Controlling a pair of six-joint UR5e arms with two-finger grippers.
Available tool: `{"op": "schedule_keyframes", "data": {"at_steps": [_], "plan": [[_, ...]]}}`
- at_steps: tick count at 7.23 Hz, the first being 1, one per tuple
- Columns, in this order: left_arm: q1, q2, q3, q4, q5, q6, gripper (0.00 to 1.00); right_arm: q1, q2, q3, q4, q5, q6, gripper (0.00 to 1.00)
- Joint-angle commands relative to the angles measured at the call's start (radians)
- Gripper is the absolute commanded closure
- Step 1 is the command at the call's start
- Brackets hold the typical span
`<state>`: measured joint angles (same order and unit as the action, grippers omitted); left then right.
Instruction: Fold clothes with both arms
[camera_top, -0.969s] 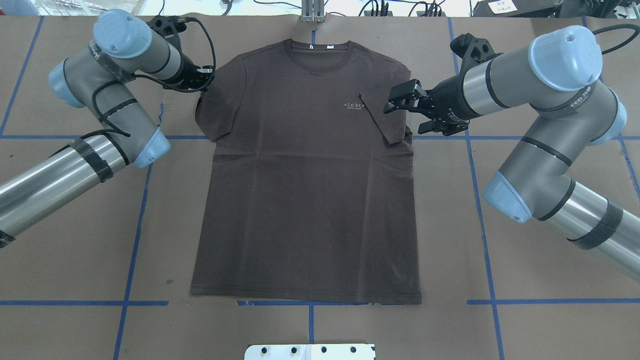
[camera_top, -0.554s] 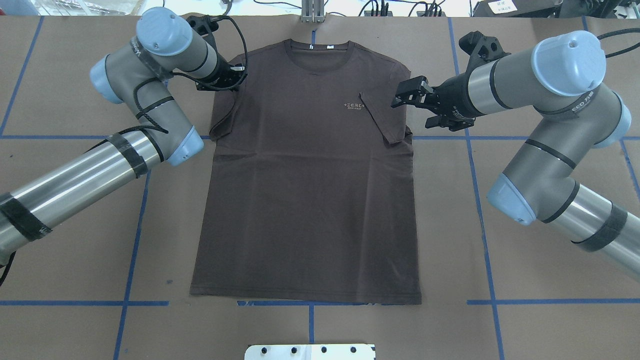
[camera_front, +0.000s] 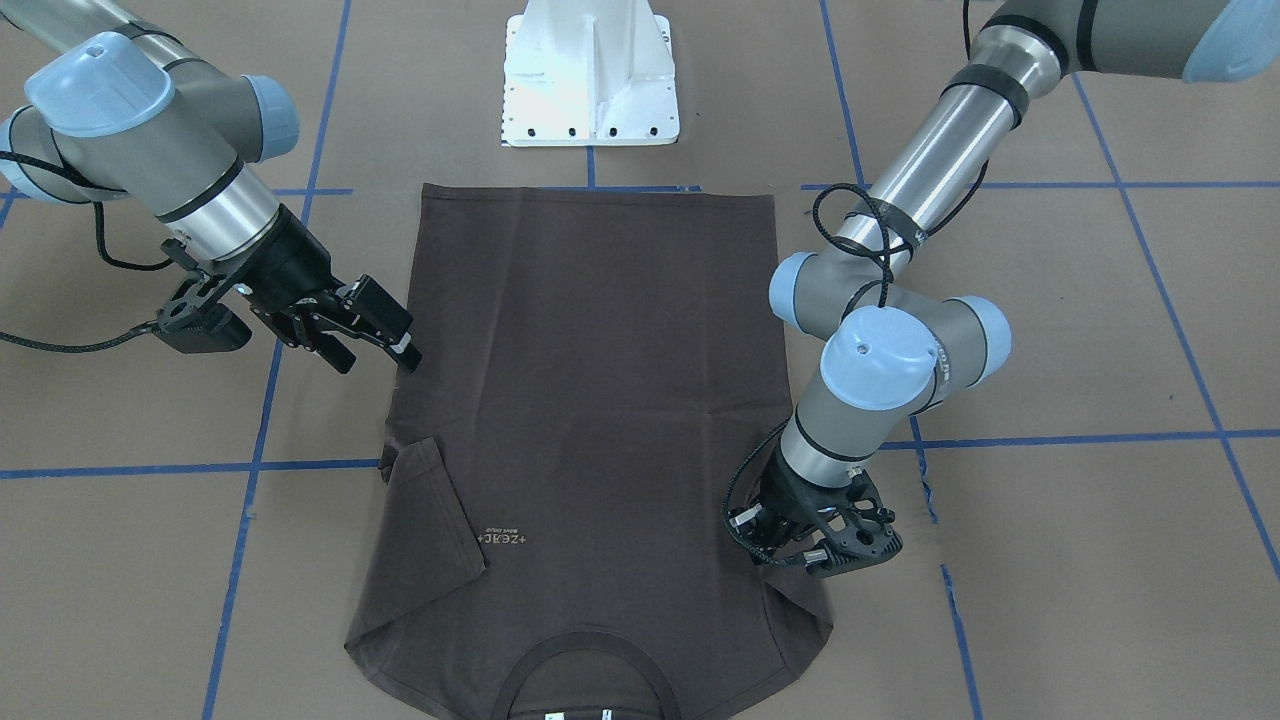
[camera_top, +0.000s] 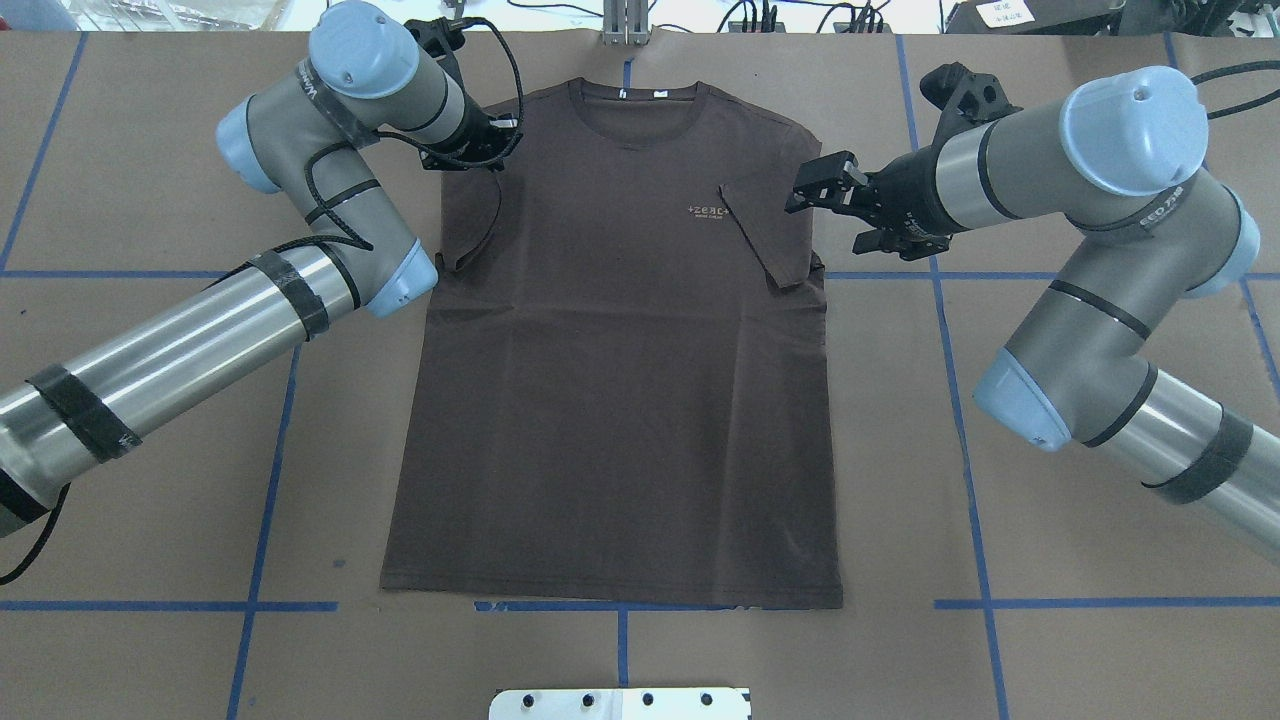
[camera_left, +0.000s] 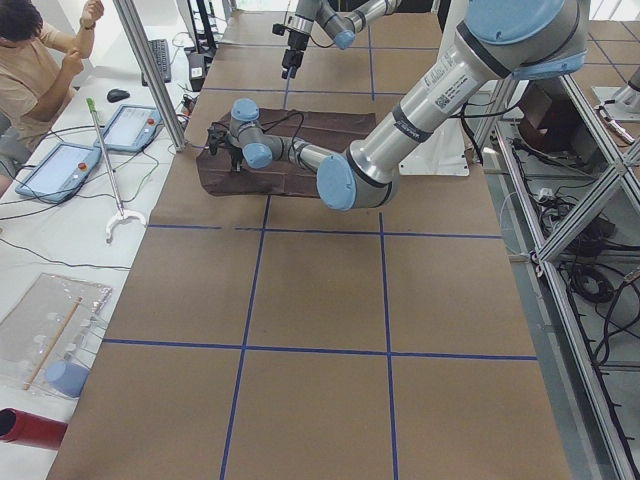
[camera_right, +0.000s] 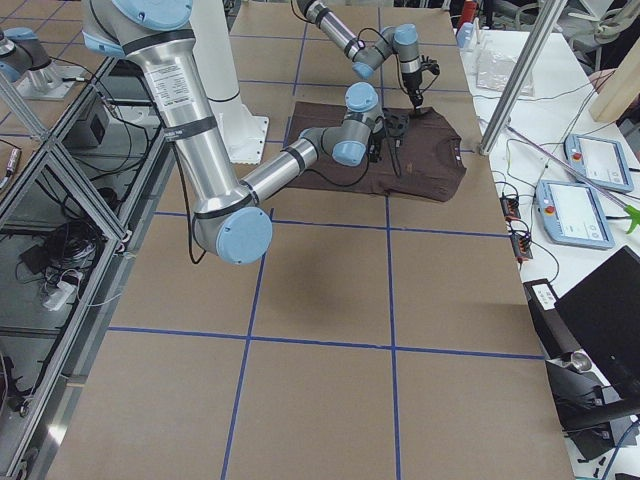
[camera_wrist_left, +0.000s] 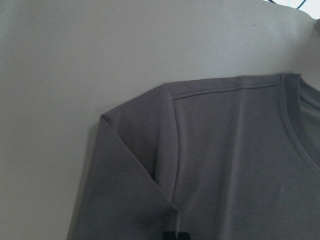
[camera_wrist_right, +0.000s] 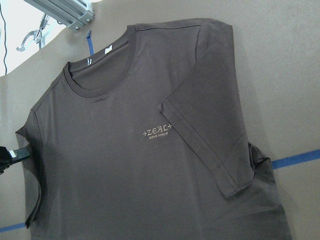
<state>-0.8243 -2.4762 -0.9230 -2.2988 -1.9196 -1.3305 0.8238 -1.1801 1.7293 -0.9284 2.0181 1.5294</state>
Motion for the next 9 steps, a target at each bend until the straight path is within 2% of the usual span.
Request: {"op": "schedule_keyframes", "data": {"at_steps": [1,3,4,5,6,7,9], "plan": [[0.033,0.032,-0.107,0.002,-0.007,-0.062,0.24,-0.002,-0.009,0.004,-0.001,-0.019,0.0,0.0],[0.114,0.255,-0.5,0.028,-0.033,-0.137,0.23,-0.078,-0.021,0.03,-0.001,-0.022,0.052,0.0],[0.129,0.304,-0.593,0.038,-0.048,-0.163,0.23,-0.156,-0.067,0.079,-0.003,-0.045,0.095,0.0],[0.134,0.328,-0.617,0.036,-0.052,-0.171,0.23,-0.277,-0.163,0.146,-0.003,-0.135,0.097,0.01],[0.137,0.359,-0.623,0.02,-0.05,-0.165,0.23,-0.411,-0.186,0.162,-0.024,-0.288,0.127,0.06],[0.137,0.359,-0.628,0.009,-0.052,-0.167,0.23,-0.481,-0.185,0.192,-0.14,-0.323,0.221,0.14],[0.137,0.362,-0.629,0.002,-0.114,-0.205,0.23,-0.564,-0.182,0.358,-0.471,-0.349,0.342,0.18]]}}
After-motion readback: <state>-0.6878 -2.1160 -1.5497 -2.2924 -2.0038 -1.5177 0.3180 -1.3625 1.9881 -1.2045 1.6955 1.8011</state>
